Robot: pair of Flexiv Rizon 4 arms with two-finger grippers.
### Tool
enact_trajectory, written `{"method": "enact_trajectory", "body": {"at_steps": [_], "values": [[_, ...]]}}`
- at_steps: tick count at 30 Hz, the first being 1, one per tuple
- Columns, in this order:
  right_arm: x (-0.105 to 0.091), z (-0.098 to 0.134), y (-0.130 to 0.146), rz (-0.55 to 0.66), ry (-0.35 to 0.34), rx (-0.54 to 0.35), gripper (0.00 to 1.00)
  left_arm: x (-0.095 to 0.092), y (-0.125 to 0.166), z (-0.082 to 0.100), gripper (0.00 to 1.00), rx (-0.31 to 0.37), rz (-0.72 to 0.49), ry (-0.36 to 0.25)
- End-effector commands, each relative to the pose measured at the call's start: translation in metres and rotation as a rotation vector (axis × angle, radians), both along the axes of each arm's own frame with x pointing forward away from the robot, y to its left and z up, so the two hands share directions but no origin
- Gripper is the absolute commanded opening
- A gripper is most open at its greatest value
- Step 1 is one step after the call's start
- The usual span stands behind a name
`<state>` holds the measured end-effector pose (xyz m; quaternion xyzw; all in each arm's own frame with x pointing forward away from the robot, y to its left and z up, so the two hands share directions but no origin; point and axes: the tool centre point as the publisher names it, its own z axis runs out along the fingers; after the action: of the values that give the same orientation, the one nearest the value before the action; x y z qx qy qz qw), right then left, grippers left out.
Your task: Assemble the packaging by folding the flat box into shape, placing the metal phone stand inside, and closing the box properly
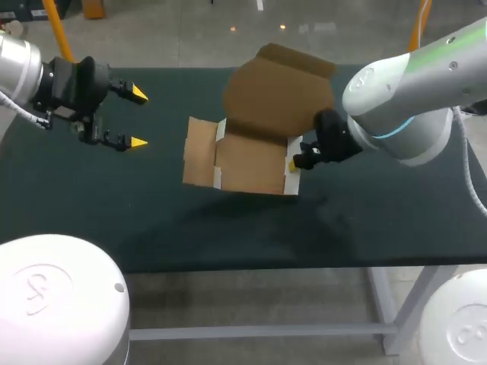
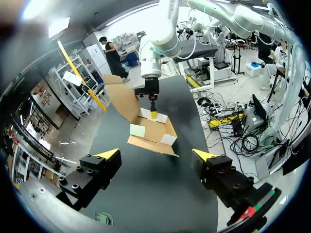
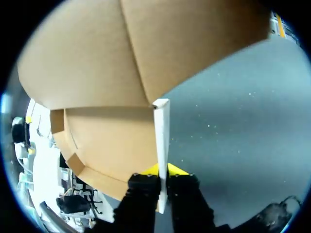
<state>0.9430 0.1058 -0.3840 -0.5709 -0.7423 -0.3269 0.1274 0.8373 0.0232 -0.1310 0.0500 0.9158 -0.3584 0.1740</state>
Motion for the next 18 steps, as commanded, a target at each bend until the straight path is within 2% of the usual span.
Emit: {"method": "enact_trajectory", "body": {"at_steps": [1,3,4,17,18], "values": [[0.0025,0.0012,-0.0009,0.015,0.118,-0.129,0.0,0.0082,-0.0021,-0.001,1.0,0.05,-0.064,0.07],[-0.0007,-0.003,0.0004,-0.032,0.158,-0.207,0.0,0.0062,-0.0039,-0.0067,1.0,0.124,-0.09,0.096],[-0.0029,-0.0046,0.0001,-0.06,0.152,-0.236,0.0,0.006,-0.0042,-0.0095,1.0,0.136,-0.086,0.113],[-0.0029,-0.0046,0.0001,-0.06,0.152,-0.236,0.0,0.006,-0.0042,-0.0095,1.0,0.136,-0.086,0.113],[-0.001,-0.0067,0.004,-0.077,0.18,-0.259,0.0,0.0072,-0.0052,-0.0109,1.0,0.128,-0.113,0.11]]}}
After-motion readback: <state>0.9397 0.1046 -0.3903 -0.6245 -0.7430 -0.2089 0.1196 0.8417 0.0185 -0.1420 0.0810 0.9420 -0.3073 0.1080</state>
